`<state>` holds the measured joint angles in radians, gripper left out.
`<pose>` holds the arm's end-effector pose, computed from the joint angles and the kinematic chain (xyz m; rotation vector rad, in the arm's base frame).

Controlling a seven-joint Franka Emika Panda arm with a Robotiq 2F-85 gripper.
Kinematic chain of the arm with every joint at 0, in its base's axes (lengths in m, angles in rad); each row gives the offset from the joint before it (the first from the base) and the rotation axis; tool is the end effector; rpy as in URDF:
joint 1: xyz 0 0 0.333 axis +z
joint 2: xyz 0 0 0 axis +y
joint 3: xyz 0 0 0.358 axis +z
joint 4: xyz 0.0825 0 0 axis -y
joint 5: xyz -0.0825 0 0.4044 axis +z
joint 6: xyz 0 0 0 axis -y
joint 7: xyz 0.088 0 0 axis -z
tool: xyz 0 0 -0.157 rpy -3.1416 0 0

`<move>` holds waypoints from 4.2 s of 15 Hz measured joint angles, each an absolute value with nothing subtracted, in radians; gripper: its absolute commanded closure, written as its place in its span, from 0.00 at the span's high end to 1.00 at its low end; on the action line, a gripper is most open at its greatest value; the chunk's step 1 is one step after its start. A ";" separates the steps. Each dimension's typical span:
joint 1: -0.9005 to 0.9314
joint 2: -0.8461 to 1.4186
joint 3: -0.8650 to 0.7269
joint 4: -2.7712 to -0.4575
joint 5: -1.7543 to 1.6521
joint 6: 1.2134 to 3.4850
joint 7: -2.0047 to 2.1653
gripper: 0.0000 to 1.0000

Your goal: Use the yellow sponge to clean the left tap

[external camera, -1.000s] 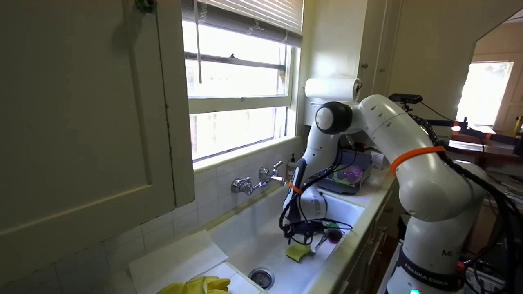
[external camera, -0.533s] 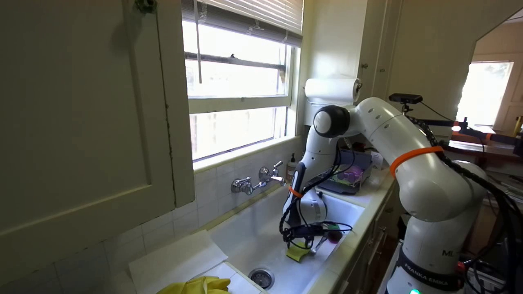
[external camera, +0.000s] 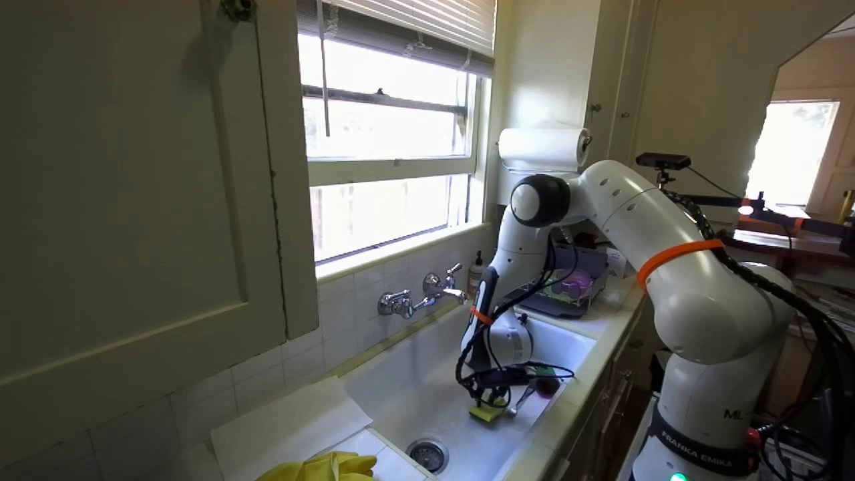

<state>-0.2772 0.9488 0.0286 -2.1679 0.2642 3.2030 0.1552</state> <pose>0.5075 -0.1518 -0.0770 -2.9455 1.0438 -0.1306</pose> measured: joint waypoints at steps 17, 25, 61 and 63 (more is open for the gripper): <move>-0.434 0.839 0.125 -2.242 0.246 3.156 0.100 0.01; -0.454 0.788 0.142 -2.277 0.247 3.156 0.099 0.58; -0.232 0.971 -0.035 -1.998 0.259 2.936 0.248 0.32; -0.233 0.965 -0.039 -2.006 0.266 2.936 0.253 0.47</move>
<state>-0.2333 0.9653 -0.0392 -2.0055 0.2664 2.9363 0.2532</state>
